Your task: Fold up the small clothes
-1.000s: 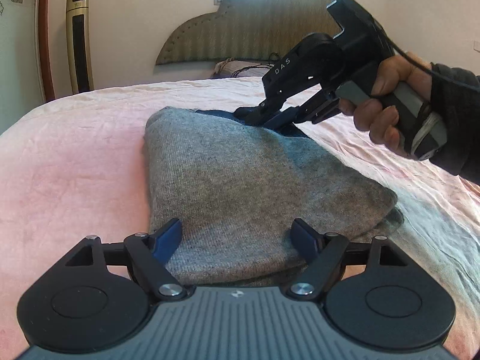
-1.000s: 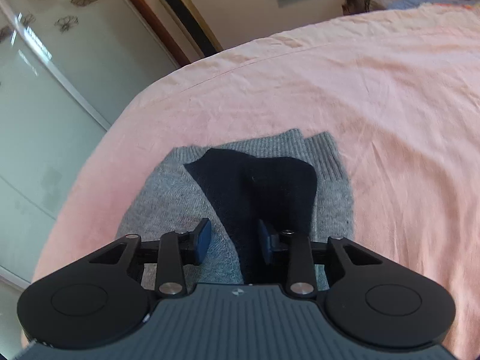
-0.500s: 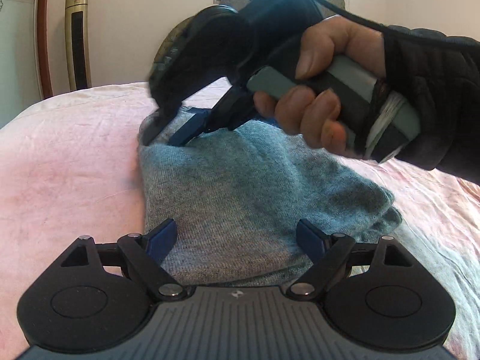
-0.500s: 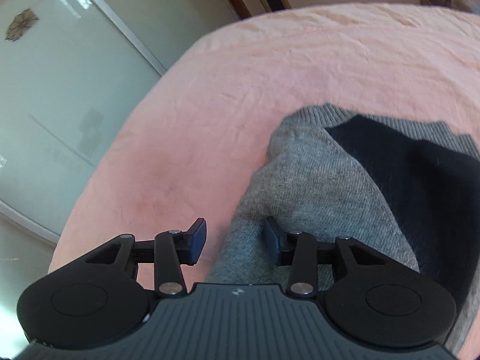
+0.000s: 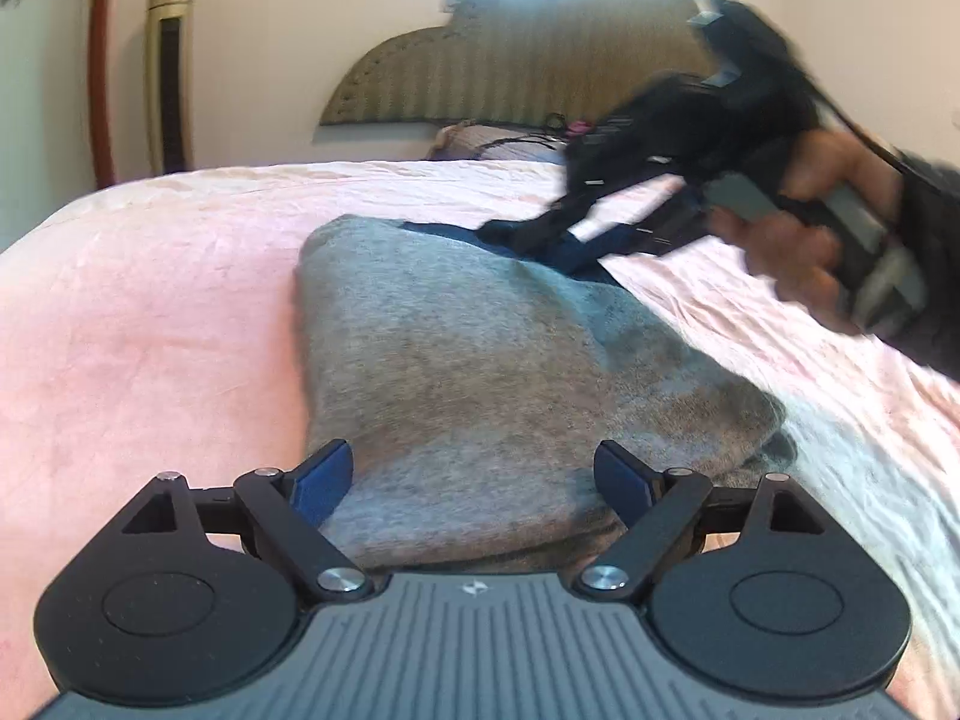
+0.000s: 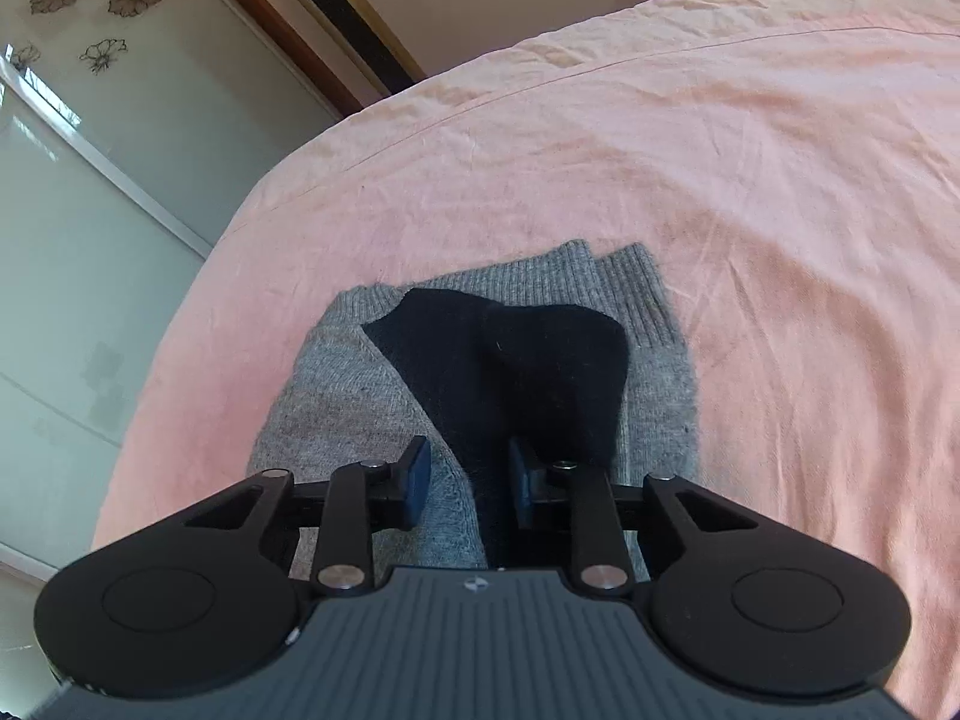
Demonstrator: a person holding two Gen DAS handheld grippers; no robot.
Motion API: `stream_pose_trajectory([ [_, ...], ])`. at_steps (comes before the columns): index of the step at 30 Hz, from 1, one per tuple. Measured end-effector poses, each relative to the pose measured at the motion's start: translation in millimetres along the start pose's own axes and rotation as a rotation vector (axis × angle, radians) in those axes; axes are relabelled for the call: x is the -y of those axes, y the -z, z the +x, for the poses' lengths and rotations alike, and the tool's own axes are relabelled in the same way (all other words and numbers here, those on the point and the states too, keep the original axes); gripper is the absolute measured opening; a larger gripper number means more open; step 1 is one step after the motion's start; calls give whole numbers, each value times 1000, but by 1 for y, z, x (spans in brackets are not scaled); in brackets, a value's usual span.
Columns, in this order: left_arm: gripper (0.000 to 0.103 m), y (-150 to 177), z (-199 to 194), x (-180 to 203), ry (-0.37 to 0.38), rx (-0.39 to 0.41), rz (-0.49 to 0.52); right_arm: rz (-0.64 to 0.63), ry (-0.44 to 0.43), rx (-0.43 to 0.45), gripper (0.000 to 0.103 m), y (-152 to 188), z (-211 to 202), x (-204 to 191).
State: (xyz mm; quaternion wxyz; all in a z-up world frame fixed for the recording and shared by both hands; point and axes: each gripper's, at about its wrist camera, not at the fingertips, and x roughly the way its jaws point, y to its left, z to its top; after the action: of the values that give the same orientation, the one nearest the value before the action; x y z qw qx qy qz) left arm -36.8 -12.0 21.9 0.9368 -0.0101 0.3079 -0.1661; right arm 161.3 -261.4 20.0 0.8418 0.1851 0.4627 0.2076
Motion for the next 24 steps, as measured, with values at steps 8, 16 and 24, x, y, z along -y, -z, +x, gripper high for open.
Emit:
stream_pose_trajectory([
  [8, 88, 7, -2, -104, 252, -97, -680, 59, -85, -2, 74, 70, -73, 42],
  [16, 19, 2, 34, -86, 352, -294, -696, 144, -198, -134, 24, 119, -60, 49],
  [24, 11, -1, 0, -67, 226, -277, -414, 9, -171, -136, 18, 125, -82, 42],
])
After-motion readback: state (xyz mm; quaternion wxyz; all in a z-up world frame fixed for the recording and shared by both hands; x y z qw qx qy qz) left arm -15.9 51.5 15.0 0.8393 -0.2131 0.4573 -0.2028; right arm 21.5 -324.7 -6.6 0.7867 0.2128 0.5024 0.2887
